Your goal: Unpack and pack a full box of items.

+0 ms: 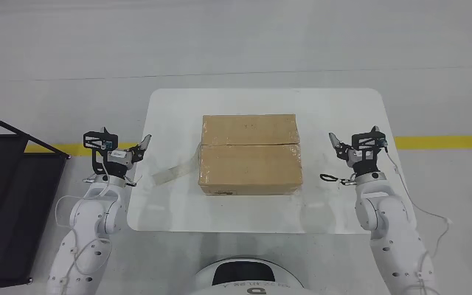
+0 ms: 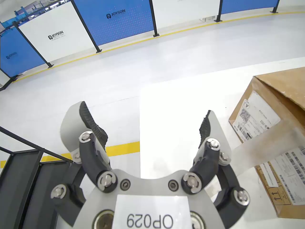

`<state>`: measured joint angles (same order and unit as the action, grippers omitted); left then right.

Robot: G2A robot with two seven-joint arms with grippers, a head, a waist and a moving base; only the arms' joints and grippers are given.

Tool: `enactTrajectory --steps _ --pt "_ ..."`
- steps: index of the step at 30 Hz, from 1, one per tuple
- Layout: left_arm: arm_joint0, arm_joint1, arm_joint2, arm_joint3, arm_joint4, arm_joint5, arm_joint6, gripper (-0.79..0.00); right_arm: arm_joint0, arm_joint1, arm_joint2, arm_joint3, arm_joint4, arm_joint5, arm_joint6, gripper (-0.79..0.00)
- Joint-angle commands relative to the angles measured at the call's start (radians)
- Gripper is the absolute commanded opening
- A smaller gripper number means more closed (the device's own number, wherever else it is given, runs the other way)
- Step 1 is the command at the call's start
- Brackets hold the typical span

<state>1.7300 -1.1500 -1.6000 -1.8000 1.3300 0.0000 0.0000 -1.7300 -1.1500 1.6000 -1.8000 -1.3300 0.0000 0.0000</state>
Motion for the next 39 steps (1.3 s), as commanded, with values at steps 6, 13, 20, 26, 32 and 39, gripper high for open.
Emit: enactTrajectory --steps 6,13,20,26,32,39 --pt "0.0 0.0 0.0 0.0 0.0 0.0 0.0 0.0 0.0 0.0 0.0 0.0 0.0 0.0 0.0 -0.001" --pt "0.0 0.0 0.0 0.0 0.0 0.0 0.0 -0.001 0.0 0.0 0.0 0.0 0.0 0.0 0.0 0.0" --pt "0.0 0.0 0.0 0.0 0.0 0.0 0.0 0.0 0.002 0.005 0.022 -0.039 0.092 -0.156 0.069 0.0" --pt "0.0 0.0 0.0 0.0 0.0 0.0 0.0 0.0 0.039 0.01 0.017 -0.018 0.118 -0.244 0.17 0.0" --pt "0.0 0.0 0.0 0.0 0.0 0.0 0.0 0.0 0.083 0.01 -0.021 0.025 0.1 -0.276 0.241 0.0" --pt "0.0 0.0 0.0 0.0 0.0 0.0 0.0 0.0 0.092 0.01 -0.043 0.041 0.129 -0.333 0.262 0.0"
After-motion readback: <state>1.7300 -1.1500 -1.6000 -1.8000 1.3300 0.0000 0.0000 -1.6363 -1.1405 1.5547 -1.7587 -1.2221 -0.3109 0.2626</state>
